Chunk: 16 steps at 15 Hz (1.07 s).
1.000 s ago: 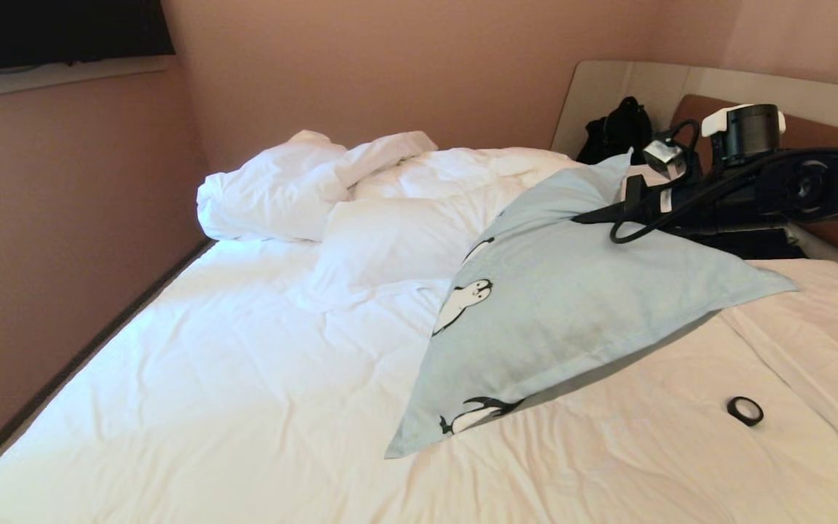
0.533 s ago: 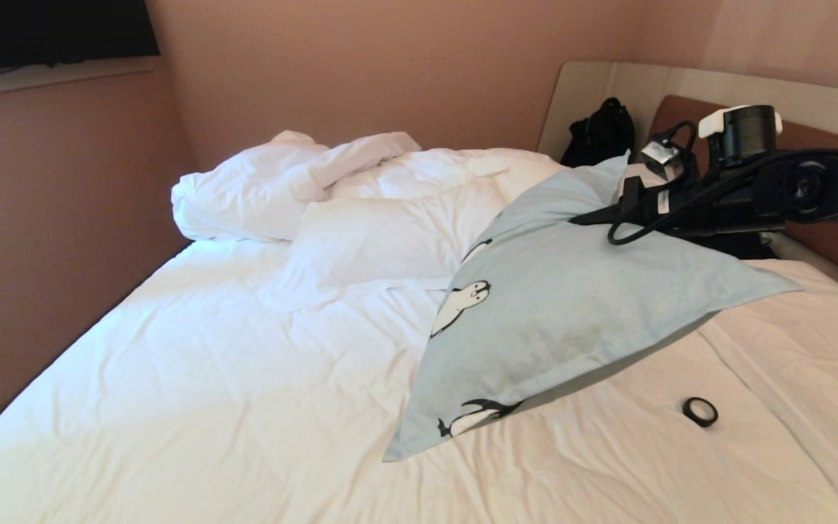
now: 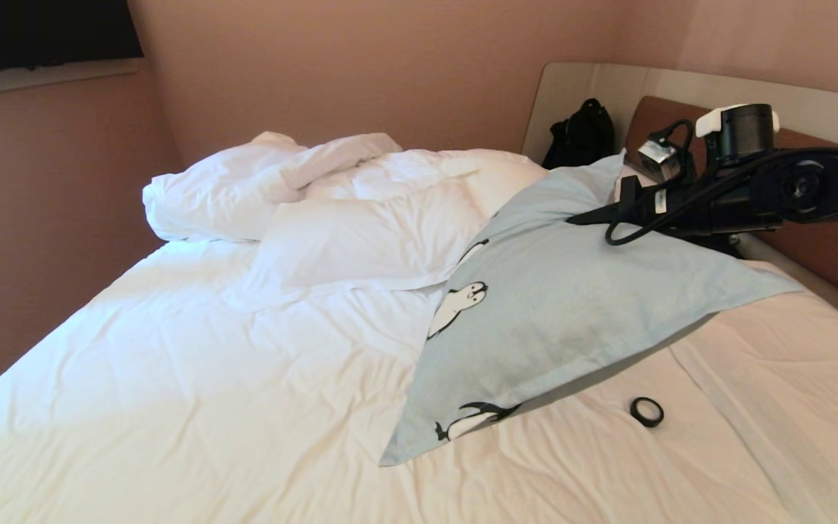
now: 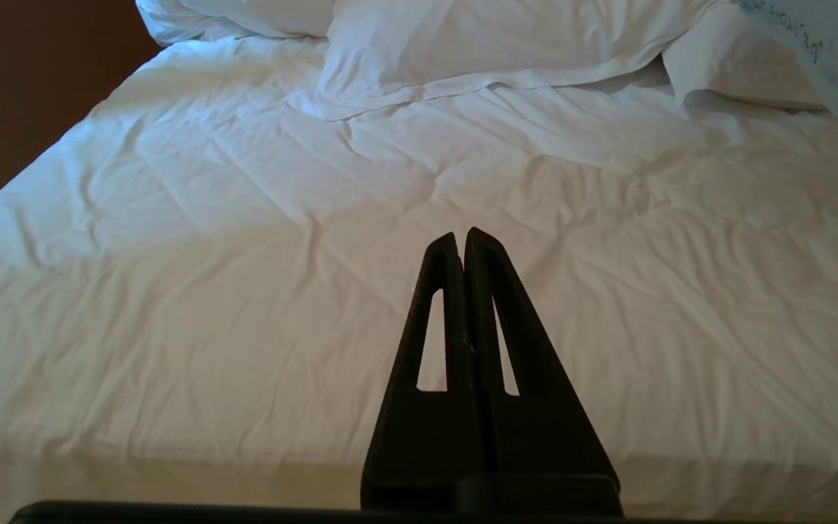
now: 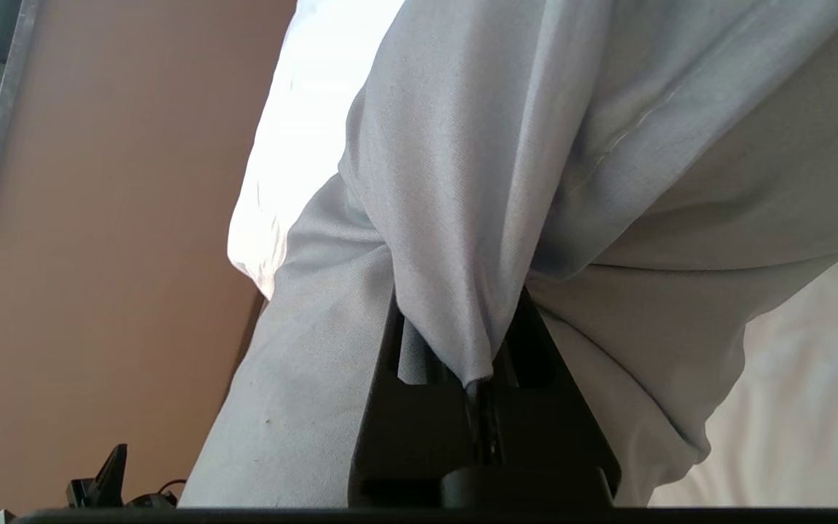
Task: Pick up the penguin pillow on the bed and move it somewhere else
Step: Move to the head of the bed, then place the pillow at the bedside
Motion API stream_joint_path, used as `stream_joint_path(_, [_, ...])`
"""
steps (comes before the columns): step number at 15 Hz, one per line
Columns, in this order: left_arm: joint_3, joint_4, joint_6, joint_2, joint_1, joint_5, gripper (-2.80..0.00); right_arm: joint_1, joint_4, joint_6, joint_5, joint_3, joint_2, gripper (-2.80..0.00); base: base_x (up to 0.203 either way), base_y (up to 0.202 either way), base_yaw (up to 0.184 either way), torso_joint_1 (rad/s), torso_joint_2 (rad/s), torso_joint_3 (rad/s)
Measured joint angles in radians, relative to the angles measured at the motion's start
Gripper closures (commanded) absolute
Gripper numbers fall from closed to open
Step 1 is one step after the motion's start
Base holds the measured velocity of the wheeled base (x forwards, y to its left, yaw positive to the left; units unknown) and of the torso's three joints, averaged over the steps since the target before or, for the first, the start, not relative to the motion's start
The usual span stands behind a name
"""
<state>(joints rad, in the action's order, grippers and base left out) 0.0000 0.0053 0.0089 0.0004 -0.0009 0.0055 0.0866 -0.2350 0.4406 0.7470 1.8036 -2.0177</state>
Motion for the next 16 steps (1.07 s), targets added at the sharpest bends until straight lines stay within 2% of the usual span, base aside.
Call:
stream_joint_path(8, [0.0, -0.001, -0.005, 0.0, 0.0, 0.0, 0.0, 0.002, -0.001, -0.001, 0.0, -0.001, -0.005, 0.0, 0.0, -0.187, -0.001, 0.001, 0.0, 0.002])
stream_joint_path(16, [0.0, -0.003, -0.009, 0.0, -0.001, -0.001, 0.0, 0.01, -0.002, -0.029, -0.001, -0.015, -0.008, 0.0, 0.0, -0.009, 0.0, 0.0, 0.0, 0.0])
